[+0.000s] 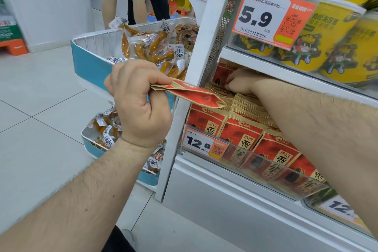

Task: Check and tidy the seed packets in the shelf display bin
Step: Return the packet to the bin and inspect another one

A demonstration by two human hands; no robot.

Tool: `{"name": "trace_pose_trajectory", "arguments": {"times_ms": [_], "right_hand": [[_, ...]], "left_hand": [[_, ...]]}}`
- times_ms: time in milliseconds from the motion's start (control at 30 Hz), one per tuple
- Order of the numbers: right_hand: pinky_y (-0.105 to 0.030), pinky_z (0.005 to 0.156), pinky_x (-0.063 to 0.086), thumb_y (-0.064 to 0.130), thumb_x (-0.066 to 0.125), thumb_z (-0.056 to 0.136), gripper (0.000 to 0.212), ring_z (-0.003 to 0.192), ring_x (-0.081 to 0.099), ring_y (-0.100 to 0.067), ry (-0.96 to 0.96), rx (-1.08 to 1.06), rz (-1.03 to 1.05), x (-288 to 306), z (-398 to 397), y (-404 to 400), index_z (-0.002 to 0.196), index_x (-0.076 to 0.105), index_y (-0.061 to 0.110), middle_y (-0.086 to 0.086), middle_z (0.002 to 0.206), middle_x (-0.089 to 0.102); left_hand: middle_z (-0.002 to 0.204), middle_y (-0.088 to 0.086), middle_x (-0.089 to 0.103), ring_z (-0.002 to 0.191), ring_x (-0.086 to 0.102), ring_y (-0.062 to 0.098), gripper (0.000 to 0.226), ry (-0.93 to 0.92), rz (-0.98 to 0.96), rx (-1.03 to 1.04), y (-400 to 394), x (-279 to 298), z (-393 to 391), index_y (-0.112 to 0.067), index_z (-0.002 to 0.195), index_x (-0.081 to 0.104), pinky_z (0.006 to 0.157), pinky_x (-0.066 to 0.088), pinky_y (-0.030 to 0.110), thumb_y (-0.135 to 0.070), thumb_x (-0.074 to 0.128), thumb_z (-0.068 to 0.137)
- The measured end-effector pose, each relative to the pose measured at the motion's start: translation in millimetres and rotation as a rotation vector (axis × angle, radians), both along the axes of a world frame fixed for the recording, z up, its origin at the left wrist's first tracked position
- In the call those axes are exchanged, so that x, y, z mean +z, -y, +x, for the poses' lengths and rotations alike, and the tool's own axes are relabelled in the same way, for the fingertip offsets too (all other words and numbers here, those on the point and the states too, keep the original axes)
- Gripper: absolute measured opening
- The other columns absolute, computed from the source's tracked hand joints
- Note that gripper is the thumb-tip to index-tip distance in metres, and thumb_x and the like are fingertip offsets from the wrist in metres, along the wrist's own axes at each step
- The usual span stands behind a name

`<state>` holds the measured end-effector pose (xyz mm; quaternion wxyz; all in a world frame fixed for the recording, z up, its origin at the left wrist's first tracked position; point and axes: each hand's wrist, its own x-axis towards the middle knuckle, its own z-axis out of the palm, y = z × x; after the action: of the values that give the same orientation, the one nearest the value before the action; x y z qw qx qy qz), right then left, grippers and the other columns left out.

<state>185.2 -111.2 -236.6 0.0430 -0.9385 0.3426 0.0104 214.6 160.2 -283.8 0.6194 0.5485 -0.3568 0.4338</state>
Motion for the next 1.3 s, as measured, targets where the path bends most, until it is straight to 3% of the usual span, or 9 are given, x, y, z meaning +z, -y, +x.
{"name": "trace_pose_trajectory", "arguments": {"times_ms": [333,467,567,633,733,833,900,1133,1300], "right_hand": [[-0.034,0.111,0.028,0.049,0.035,0.101,0.05,0.138,0.038,-0.024,0.037,0.09,0.122,12,-38,-33,0.141,0.049,0.021,-0.001,0.152,0.041],[-0.042,0.114,0.031,0.04,0.045,0.099,0.038,0.136,0.041,-0.022,0.107,0.232,-0.023,14,-61,-60,0.13,0.061,0.025,0.003,0.146,0.049],[-0.047,0.107,0.037,0.026,0.053,0.093,0.025,0.124,0.051,-0.02,0.439,0.39,-0.145,9,-79,-84,0.107,0.074,0.022,0.005,0.125,0.066],[-0.038,0.094,0.044,0.019,0.057,0.091,0.021,0.099,0.058,-0.015,0.658,0.404,-0.154,7,-92,-103,0.096,0.077,0.017,0.008,0.098,0.073],[-0.023,0.067,0.04,0.02,0.058,0.09,0.019,0.065,0.053,0.003,0.872,0.26,0.112,7,-109,-127,0.084,0.076,0.019,0.02,0.067,0.063],[-0.026,0.06,0.036,0.029,0.054,0.089,0.028,0.05,0.049,0.002,0.988,0.205,0.525,8,-127,-143,0.07,0.071,0.015,0.015,0.054,0.06],[-0.025,0.057,0.041,0.025,0.06,0.092,0.027,0.048,0.048,0.002,0.955,0.181,0.604,5,-139,-149,0.071,0.07,0.014,0.015,0.051,0.059],[-0.026,0.051,0.044,0.013,0.064,0.089,0.023,0.057,0.059,-0.02,0.9,0.016,0.498,-19,-162,-141,0.067,0.062,0.017,0.0,0.061,0.062],[-0.017,0.038,0.037,0.008,0.055,0.095,0.025,0.04,0.05,-0.003,0.969,-0.082,0.699,-30,-178,-134,0.07,0.056,0.01,0.01,0.043,0.052]], "left_hand": [[0.078,-0.004,0.054,0.083,0.052,0.023,0.025,0.071,-0.067,0.021,-6,34,-12,-0.023,0.077,0.055,0.077,0.037,0.053,0.0,0.046,0.076],[0.07,-0.001,0.054,0.074,0.054,0.031,0.022,0.141,-0.092,0.013,-8,50,-22,-0.014,0.066,0.055,0.076,0.036,0.053,0.004,0.043,0.07],[0.06,0.002,0.051,0.065,0.051,0.03,0.019,0.212,-0.024,-0.034,-11,56,-33,-0.004,0.053,0.054,0.069,0.038,0.055,0.004,0.041,0.064],[0.055,0.003,0.049,0.061,0.046,0.026,0.017,0.198,0.139,-0.072,-7,53,-38,-0.006,0.051,0.052,0.066,0.038,0.048,-0.001,0.041,0.063],[0.05,-0.002,0.039,0.057,0.041,0.028,0.017,0.032,0.493,-0.095,6,46,-44,-0.012,0.05,0.041,0.062,0.031,0.037,-0.015,0.037,0.066],[0.051,-0.004,0.036,0.061,0.044,0.031,0.019,-0.225,0.826,-0.181,20,46,-54,-0.016,0.049,0.032,0.057,0.026,0.034,-0.023,0.035,0.067],[0.054,-0.003,0.043,0.065,0.048,0.03,0.019,-0.344,0.923,-0.253,29,43,-58,-0.017,0.051,0.038,0.056,0.03,0.033,-0.026,0.033,0.066],[0.068,-0.01,0.058,0.068,0.055,0.007,0.029,-0.457,0.901,-0.536,44,20,-69,-0.028,0.061,0.055,0.06,0.042,0.027,-0.011,0.056,0.084],[0.075,-0.003,0.072,0.071,0.068,0.012,0.013,-0.873,0.722,-0.93,36,3,-64,-0.02,0.081,0.069,0.068,0.059,0.035,-0.009,0.071,0.085]]}}
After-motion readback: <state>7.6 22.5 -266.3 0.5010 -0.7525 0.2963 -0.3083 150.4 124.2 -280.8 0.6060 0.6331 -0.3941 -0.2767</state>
